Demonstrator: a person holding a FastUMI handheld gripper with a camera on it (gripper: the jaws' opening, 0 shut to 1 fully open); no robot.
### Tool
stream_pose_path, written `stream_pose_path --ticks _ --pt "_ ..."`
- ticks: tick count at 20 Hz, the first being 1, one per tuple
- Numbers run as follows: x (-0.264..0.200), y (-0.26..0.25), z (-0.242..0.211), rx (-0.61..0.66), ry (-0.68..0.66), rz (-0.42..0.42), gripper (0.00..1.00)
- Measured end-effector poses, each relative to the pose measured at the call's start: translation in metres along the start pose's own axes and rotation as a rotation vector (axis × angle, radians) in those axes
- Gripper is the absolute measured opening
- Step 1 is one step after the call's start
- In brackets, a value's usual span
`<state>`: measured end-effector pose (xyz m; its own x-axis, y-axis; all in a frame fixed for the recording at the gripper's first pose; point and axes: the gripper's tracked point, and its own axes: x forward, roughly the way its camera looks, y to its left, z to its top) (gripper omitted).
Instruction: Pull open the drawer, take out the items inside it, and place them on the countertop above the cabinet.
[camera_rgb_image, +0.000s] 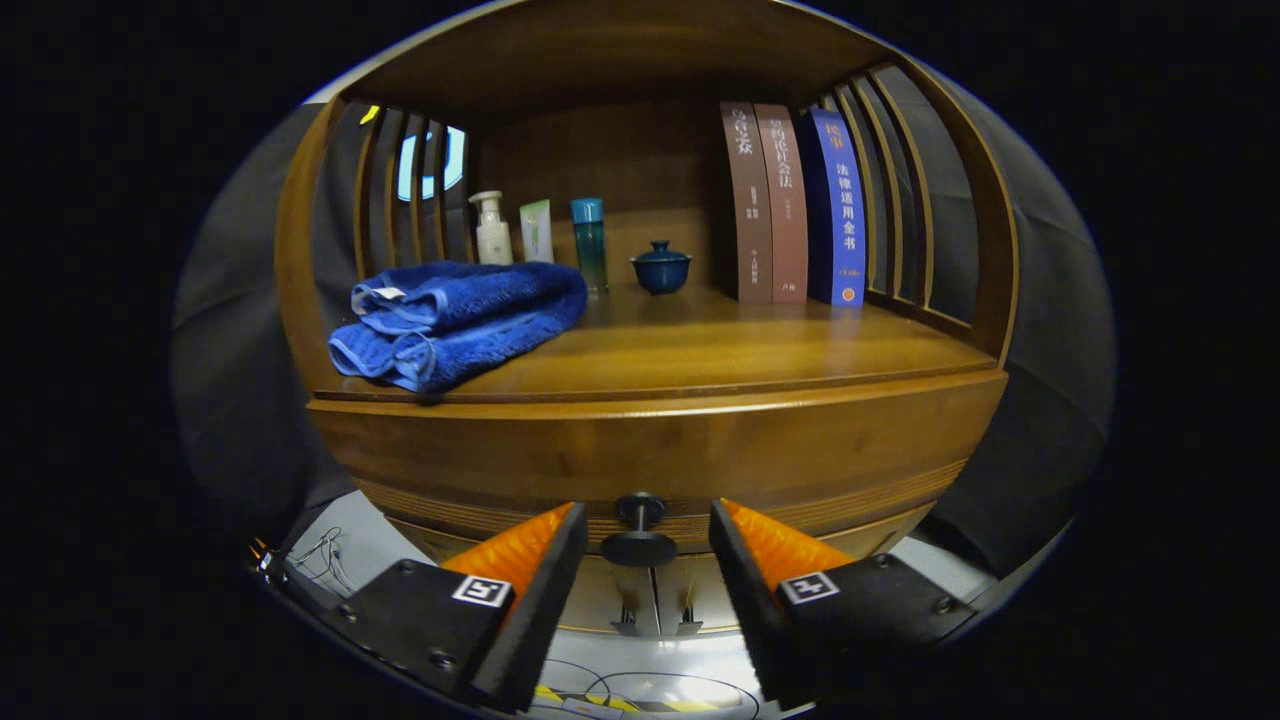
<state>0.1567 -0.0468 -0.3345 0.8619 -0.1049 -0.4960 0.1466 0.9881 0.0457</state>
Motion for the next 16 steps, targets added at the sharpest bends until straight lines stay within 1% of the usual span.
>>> stream_pose_path --ticks 1,2,3,7,13,16 --pt "0.003 0.005 -0.002 0.003 0.005 0.011 0.72" --pt "-0.001 0.003 0.001 -0.01 -0.003 0.001 0.62" --pt "0.005 0.002 -0.001 -0.032 0.0 -0.012 0.51" --pt "0.003 0.004 -0.001 -0.039 0.009 -0.026 0.39" --pt "-0.003 0.003 -0.005 -0.029 0.02 -0.033 0.39" --pt "-0.02 0.003 -0.011 -0.029 0.029 -0.038 0.39"
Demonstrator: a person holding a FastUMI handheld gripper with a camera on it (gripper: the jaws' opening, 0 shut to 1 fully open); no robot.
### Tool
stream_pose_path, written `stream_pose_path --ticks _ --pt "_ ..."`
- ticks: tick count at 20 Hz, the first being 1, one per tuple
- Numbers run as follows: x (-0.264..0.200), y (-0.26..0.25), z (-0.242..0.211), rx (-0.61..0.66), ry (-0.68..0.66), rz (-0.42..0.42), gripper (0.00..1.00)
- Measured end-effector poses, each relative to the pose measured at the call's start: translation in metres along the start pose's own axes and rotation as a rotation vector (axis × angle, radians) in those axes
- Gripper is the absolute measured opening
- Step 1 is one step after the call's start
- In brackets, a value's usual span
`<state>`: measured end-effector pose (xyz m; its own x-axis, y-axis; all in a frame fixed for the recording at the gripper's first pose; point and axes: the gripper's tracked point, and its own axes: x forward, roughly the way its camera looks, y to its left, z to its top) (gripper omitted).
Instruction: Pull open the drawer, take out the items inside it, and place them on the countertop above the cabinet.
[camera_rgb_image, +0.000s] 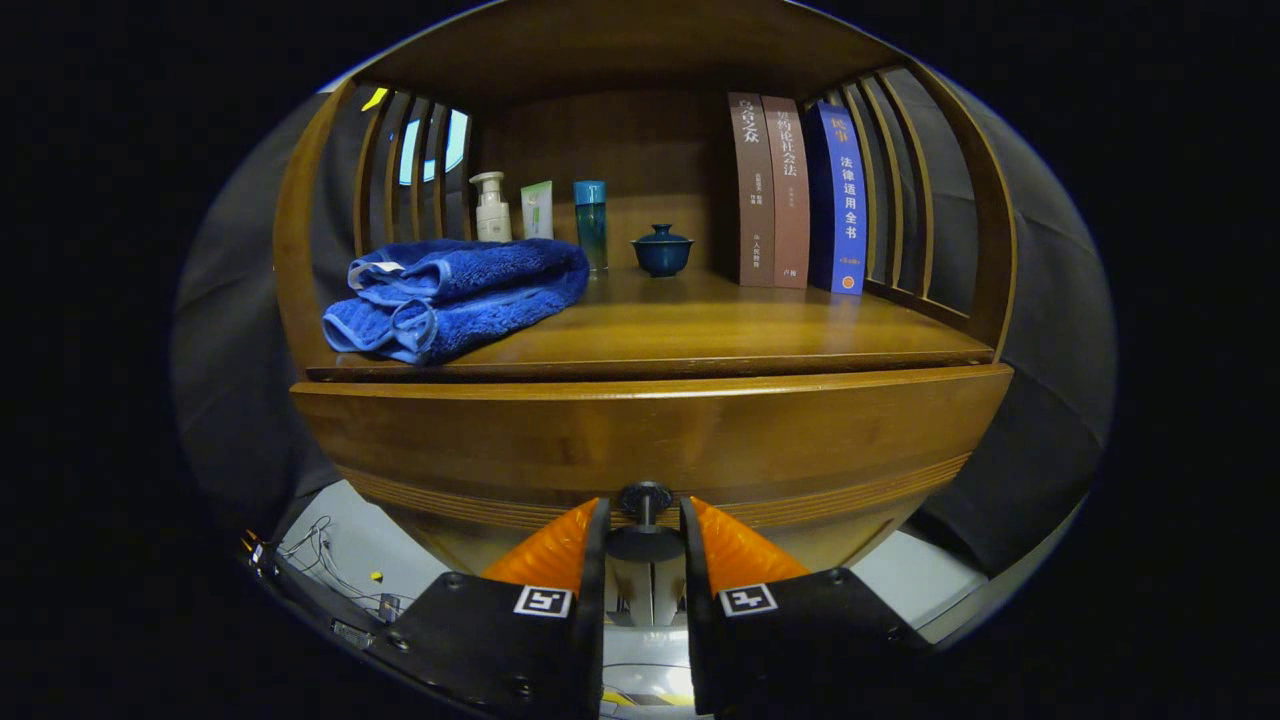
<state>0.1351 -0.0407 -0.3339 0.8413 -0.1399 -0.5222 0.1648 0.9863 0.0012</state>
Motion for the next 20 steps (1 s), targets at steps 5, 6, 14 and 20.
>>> stream_pose_path --ticks 5,6,14,20 --pt "-0.039 -0.001 -0.017 0.016 0.032 -0.003 0.39" --pt "-0.047 -0.001 -0.021 0.022 0.038 -0.003 0.39" --pt "-0.104 -0.002 -0.05 0.038 0.097 -0.013 0.39" --pt "-0.139 0.0 -0.072 0.032 0.127 -0.017 0.39"
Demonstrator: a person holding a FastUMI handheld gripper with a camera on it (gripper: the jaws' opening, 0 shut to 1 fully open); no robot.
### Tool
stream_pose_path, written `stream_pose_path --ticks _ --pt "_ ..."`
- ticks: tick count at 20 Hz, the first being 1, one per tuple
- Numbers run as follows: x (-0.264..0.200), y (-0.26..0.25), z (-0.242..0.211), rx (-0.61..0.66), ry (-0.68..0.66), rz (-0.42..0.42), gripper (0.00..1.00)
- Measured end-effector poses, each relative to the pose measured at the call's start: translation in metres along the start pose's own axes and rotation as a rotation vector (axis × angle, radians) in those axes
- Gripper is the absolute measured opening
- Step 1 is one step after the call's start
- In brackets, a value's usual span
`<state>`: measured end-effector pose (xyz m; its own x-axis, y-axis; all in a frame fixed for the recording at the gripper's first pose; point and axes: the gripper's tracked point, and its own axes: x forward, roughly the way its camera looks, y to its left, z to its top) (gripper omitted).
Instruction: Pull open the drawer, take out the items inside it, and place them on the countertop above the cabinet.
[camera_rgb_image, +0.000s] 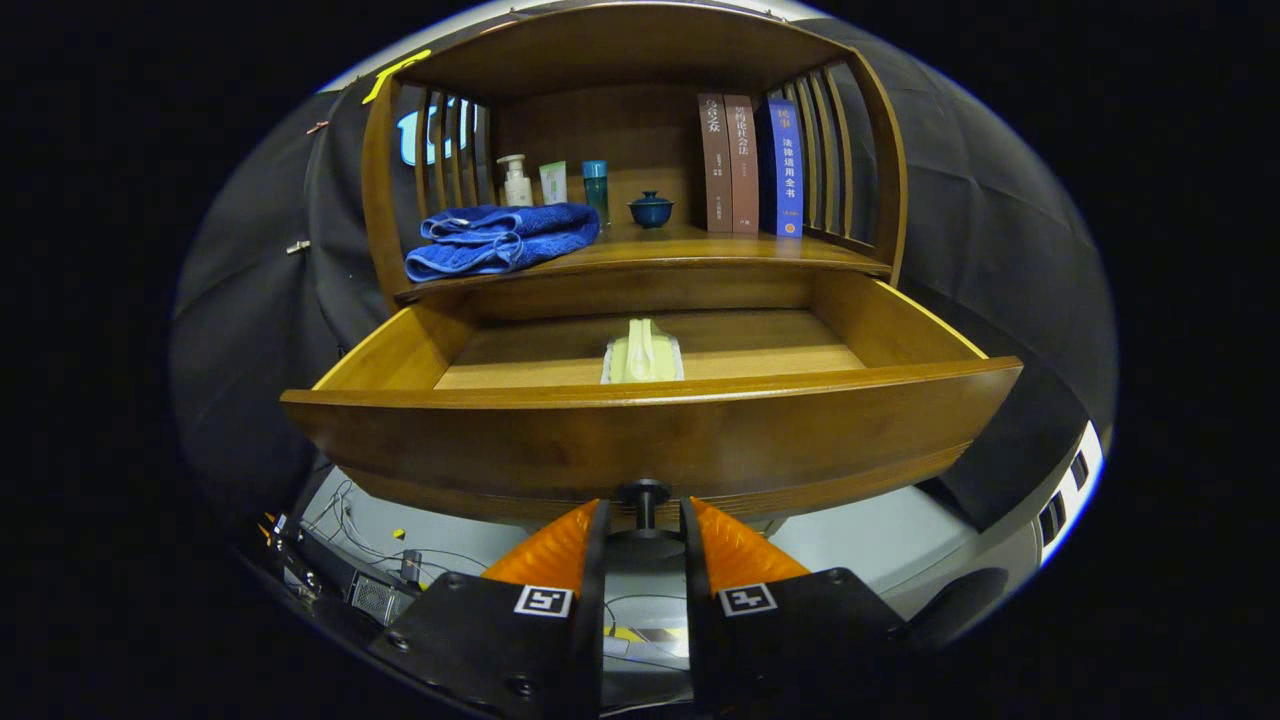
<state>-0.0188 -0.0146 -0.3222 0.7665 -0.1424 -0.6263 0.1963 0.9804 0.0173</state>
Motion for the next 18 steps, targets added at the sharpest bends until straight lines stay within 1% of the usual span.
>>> stream_pose_path --ticks 6,9,10,11,14,16,18 --pt "-0.005 0.0 -0.004 -0.01 0.004 0.004 0.39" --pt "-0.012 0.001 -0.002 0.005 0.012 0.02 0.49" --pt "-0.02 0.0 0.004 0.013 -0.005 0.025 0.49" --pt "-0.027 -0.001 0.012 0.014 -0.029 0.024 0.55" --pt "-0.054 0.004 0.054 0.005 -0.103 0.032 1.0" --pt "-0.055 0.011 0.087 0.001 -0.128 0.052 1.0" --pt "-0.041 0.016 0.12 -0.005 -0.142 0.068 0.99"
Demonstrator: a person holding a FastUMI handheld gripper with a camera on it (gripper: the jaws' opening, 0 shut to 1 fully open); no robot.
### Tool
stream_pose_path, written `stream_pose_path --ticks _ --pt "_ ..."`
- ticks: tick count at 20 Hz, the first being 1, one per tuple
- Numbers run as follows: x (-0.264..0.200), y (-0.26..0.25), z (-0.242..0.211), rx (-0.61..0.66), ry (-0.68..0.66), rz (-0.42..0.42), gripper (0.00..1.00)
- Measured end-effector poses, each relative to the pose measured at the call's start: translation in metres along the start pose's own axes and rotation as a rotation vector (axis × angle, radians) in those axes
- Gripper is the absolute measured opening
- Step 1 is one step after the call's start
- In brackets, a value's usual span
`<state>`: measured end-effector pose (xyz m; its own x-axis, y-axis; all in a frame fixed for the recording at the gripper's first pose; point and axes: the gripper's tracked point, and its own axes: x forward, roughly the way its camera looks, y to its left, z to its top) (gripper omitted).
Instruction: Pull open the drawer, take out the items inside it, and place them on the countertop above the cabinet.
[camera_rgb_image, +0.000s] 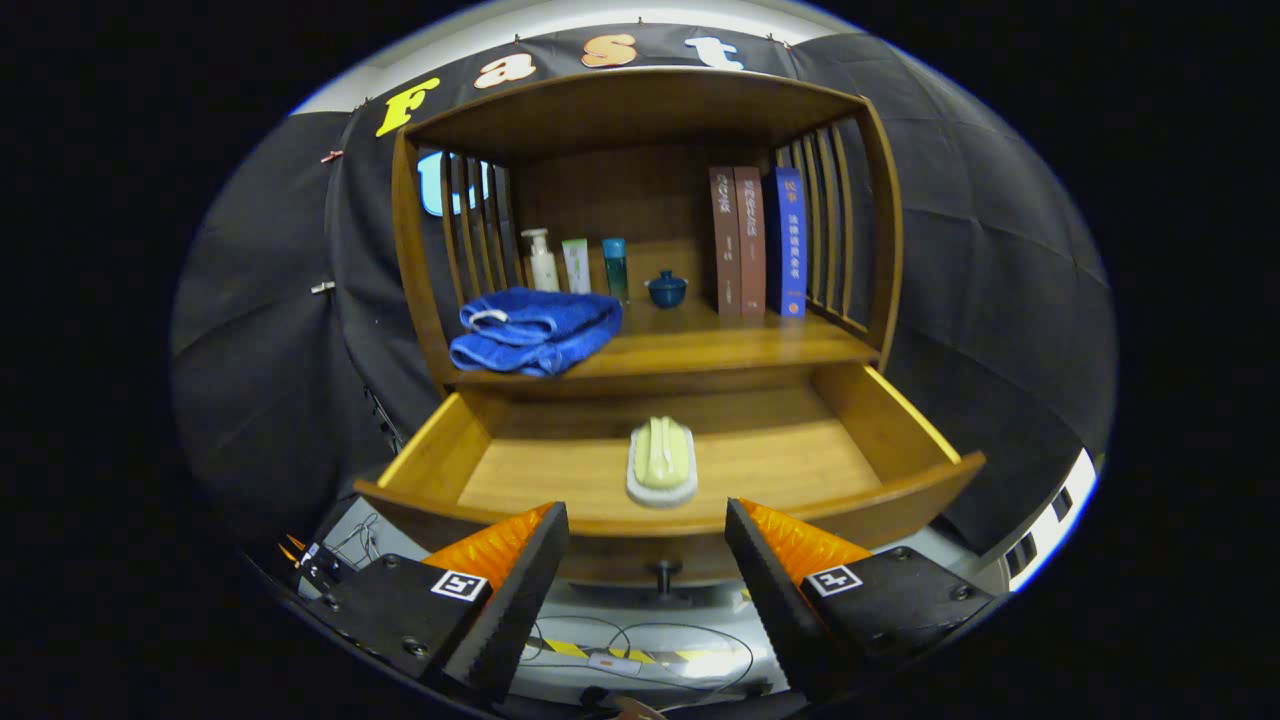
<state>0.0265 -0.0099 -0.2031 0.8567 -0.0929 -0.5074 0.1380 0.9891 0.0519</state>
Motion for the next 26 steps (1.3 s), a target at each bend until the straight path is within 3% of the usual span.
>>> stream_pose_path --ticks 4,9,14,20,26 --pt "0.061 0.006 0.029 0.003 0.097 0.005 0.99" --pt "0.133 -0.001 0.01 -0.017 0.33 -0.033 1.0" --pt "0.176 -0.013 -0.01 -0.04 0.486 -0.069 1.0" --pt "0.197 -0.023 -0.052 0.02 0.68 -0.106 0.95" --pt "0.204 -0.032 -0.052 -0.022 0.699 -0.141 0.35"
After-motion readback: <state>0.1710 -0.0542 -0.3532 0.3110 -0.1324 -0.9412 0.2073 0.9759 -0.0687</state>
